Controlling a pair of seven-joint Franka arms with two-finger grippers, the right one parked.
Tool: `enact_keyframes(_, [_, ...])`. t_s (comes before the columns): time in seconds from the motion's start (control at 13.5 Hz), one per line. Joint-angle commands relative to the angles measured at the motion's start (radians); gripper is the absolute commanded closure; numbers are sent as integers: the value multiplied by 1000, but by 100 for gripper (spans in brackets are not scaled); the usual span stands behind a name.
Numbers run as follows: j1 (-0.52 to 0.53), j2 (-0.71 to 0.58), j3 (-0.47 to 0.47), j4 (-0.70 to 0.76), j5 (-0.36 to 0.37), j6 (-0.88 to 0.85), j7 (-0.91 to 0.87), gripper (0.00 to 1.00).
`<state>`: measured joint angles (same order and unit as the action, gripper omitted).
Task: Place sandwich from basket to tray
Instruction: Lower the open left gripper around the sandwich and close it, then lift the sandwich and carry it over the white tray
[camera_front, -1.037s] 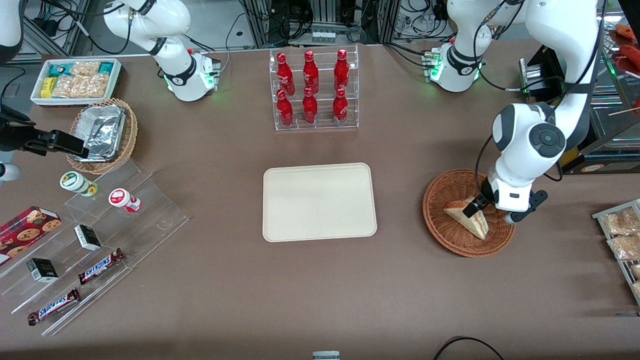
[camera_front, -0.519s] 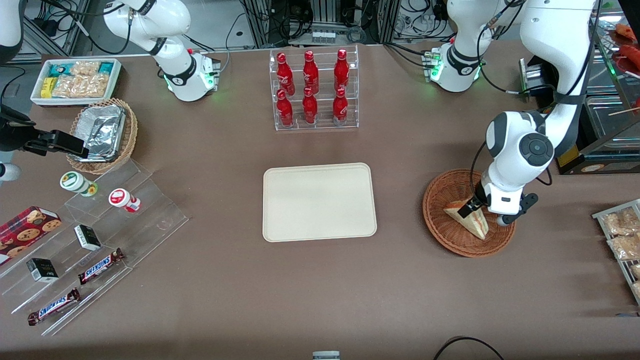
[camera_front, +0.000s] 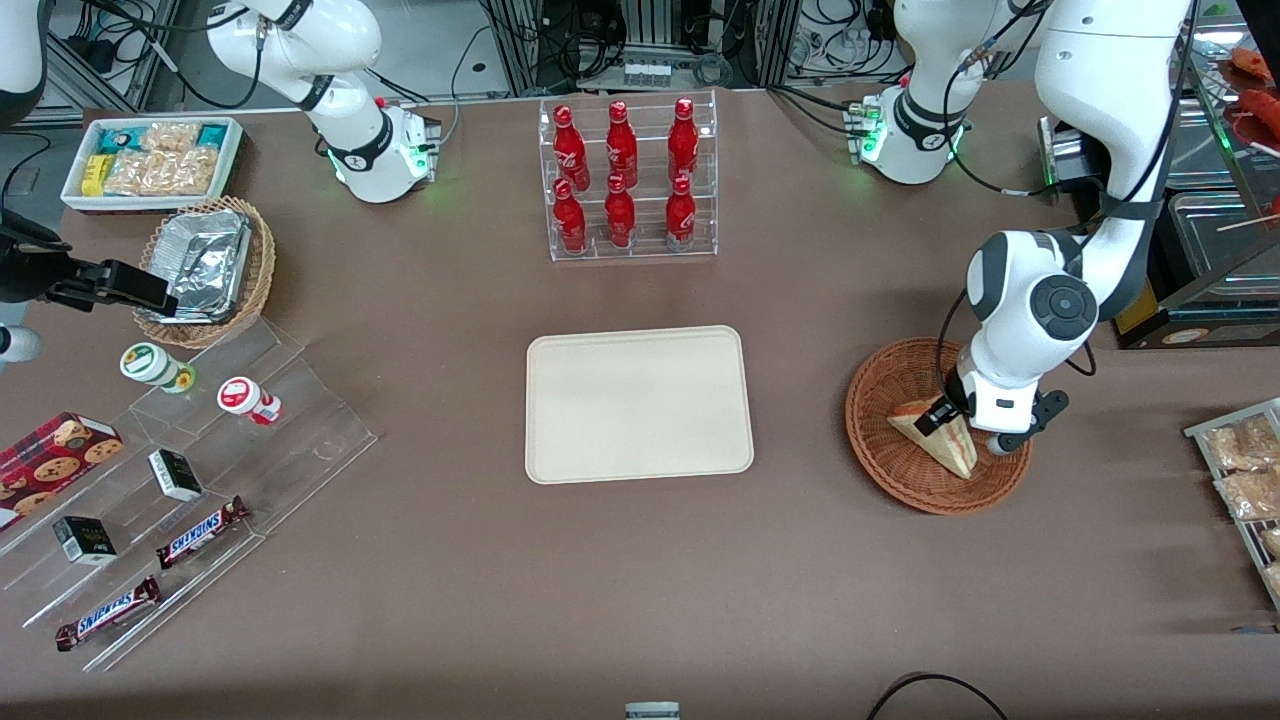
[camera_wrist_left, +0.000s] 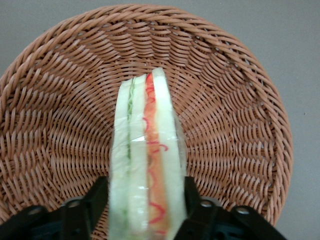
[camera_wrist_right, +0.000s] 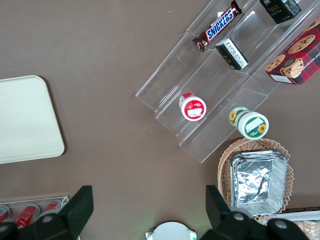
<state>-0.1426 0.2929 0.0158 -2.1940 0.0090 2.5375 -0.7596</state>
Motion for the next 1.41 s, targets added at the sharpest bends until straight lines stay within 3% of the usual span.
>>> enact_keyframes(0.0, [-14, 3, 1, 48, 6, -46, -23, 100])
enact_keyframes(0.37, [-52, -41, -2, 207, 72, -356, -9, 100])
enact_keyframes(0.67, [-179, -44, -2, 396, 77, -548, -17, 100])
enact_keyframes(0.96, [-372, 21, -2, 526, 71, -599, -52, 100])
enact_keyframes(1.33, [-566, 205, -2, 695, 72, -595, -144, 100])
